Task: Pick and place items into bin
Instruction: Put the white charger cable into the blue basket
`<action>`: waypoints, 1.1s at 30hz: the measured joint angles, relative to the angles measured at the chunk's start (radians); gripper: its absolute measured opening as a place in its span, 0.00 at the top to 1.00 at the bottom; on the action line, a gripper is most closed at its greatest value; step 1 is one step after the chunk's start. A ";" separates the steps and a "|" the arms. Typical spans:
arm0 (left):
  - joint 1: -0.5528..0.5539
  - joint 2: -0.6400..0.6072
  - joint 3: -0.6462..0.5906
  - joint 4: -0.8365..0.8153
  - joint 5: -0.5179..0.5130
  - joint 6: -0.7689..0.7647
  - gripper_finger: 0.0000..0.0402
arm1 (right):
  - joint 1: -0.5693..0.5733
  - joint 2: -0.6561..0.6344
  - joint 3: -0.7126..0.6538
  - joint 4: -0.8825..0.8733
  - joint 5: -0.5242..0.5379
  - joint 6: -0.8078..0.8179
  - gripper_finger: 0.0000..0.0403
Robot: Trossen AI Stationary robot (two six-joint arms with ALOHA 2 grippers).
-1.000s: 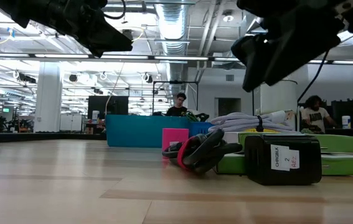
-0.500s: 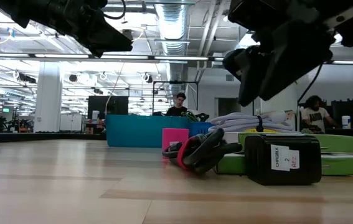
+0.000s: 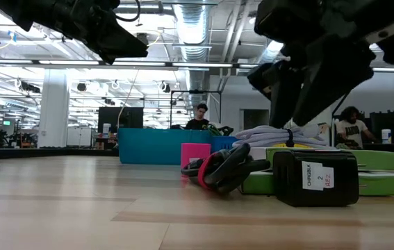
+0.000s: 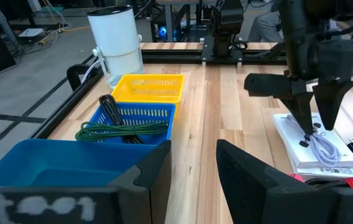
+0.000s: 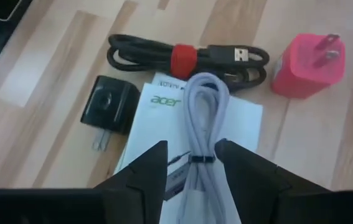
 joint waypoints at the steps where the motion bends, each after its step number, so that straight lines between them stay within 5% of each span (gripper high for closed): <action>1: 0.000 0.000 0.000 0.000 0.000 0.000 0.71 | 0.000 0.007 0.000 0.010 -0.006 0.000 0.63; 33: -0.001 0.000 0.000 0.000 0.005 -0.004 0.71 | -0.022 0.025 0.000 0.014 -0.027 -0.026 0.71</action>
